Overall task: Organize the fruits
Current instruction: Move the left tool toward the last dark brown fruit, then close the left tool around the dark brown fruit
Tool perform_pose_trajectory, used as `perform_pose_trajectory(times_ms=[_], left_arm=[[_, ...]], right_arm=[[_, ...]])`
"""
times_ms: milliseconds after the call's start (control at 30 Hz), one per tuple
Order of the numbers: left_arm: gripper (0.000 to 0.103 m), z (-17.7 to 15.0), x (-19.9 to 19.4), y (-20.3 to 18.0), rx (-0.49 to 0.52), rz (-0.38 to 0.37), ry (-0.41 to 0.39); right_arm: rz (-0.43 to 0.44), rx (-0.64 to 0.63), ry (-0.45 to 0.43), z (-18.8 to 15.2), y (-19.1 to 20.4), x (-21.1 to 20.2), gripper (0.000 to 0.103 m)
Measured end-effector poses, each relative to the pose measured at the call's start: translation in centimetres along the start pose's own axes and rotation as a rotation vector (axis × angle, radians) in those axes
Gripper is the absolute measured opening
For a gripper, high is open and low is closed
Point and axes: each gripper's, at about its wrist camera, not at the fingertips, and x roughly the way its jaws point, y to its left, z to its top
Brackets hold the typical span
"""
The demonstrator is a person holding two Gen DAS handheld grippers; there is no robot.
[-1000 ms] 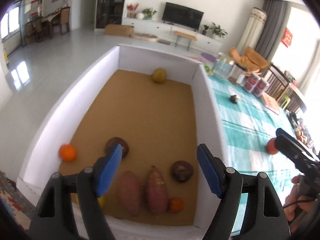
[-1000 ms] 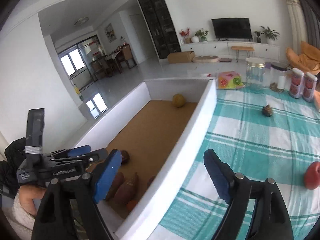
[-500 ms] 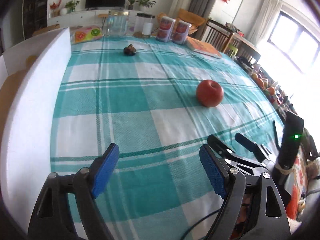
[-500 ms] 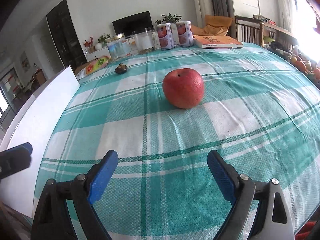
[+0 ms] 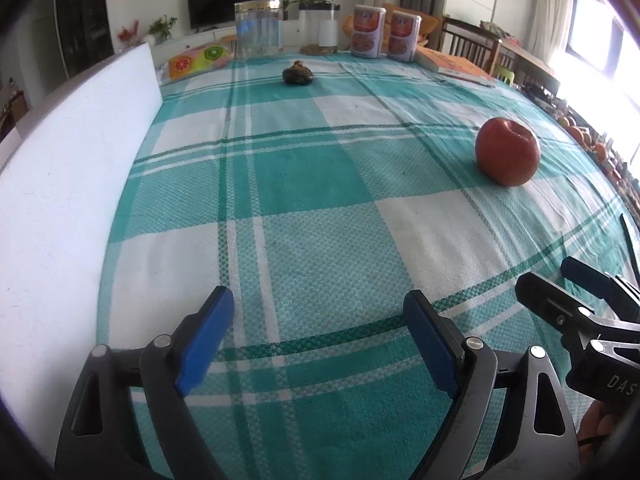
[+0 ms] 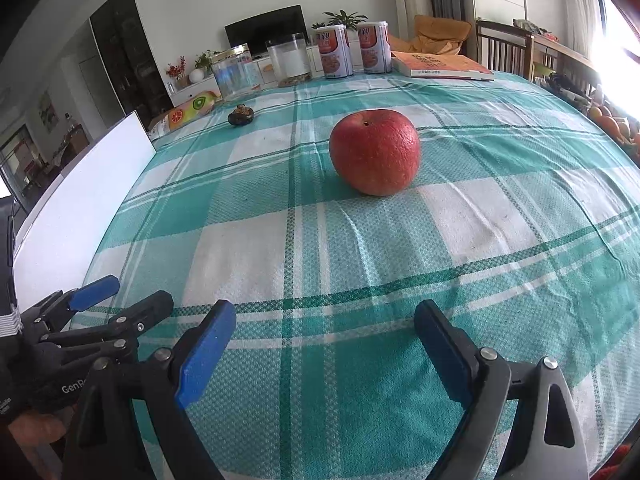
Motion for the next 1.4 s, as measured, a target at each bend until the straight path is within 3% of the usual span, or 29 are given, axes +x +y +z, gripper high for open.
perform_pose_trajectory(times_ms=[200, 300, 467, 600, 867, 1000, 1033, 1067, 1133, 1267, 1400], left_arm=[[0.095, 0.1, 0.5, -0.7, 0.030, 0.010, 0.014], [0.095, 1.2, 0.5, -0.1, -0.030, 0.010, 0.019], [0.095, 8.2, 0.8, 1.0, -0.233, -0.044, -0.092], [0.095, 13.5, 6.8, 1.6, -0.321, -0.050, -0.078], [0.095, 20.8, 15.6, 1.0, -0.113, 0.114, -0.026], [0.095, 23.0, 18.1, 1.8, -0.134, 0.109, -0.001], [0.092, 23.2, 18.7, 2.1, -0.142, 0.102, 0.008], [0.080, 23.2, 18.9, 2.3, -0.145, 0.113, 0.004], [0.043, 23.0, 18.1, 2.4, -0.133, 0.102, -0.033], [0.042, 21.3, 16.4, 1.7, -0.094, 0.123, 0.001], [0.043, 17.8, 11.5, 0.7, -0.103, 0.087, 0.024]], right_arm=[[0.007, 0.007, 0.004, 0.1, -0.1, 0.1, 0.091], [0.020, 0.020, 0.002, 0.1, -0.4, 0.0, 0.091], [0.038, 0.021, 0.008, 0.1, -0.5, 0.0, 0.094], [0.045, 0.014, 0.013, 0.2, -0.4, 0.1, 0.097], [0.081, 0.012, 0.022, 0.4, -0.5, 0.3, 0.103], [0.070, 0.001, 0.027, 0.5, -0.3, 0.5, 0.103], [0.071, 0.002, 0.027, 0.5, -0.3, 0.5, 0.103], [0.073, 0.003, 0.026, 0.5, -0.4, 0.5, 0.103], [0.076, 0.006, 0.025, 0.5, -0.4, 0.5, 0.103], [0.071, 0.008, 0.023, 0.7, -0.4, 0.7, 0.103], [0.075, 0.019, 0.018, 0.7, -0.5, 0.6, 0.103]])
